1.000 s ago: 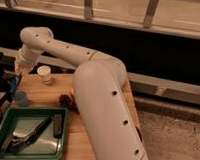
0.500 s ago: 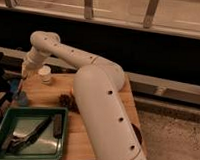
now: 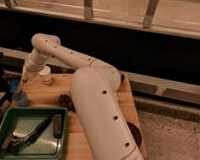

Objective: Place fork in plastic cup

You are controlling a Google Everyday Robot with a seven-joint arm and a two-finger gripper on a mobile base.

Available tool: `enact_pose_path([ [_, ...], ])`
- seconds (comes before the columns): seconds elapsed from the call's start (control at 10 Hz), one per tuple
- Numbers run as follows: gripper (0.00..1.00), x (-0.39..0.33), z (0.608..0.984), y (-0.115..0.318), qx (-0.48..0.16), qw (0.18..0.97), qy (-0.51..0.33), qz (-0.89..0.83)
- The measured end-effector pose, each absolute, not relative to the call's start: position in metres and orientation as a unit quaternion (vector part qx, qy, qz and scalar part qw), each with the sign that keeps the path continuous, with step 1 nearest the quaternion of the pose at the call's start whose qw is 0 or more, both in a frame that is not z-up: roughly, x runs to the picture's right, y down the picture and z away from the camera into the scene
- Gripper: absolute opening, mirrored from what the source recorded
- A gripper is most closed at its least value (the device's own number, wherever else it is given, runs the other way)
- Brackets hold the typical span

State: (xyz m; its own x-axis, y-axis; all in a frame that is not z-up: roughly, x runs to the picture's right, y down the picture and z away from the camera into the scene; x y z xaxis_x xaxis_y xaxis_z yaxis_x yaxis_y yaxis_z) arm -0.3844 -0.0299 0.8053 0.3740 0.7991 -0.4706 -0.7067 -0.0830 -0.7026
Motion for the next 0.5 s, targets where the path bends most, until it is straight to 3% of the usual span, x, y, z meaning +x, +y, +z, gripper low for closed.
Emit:
enact_pose_path([
  [0.5, 0.20, -0.3852, 0.8052, -0.0284, -0.480, 0.678, -0.045, 0.554],
])
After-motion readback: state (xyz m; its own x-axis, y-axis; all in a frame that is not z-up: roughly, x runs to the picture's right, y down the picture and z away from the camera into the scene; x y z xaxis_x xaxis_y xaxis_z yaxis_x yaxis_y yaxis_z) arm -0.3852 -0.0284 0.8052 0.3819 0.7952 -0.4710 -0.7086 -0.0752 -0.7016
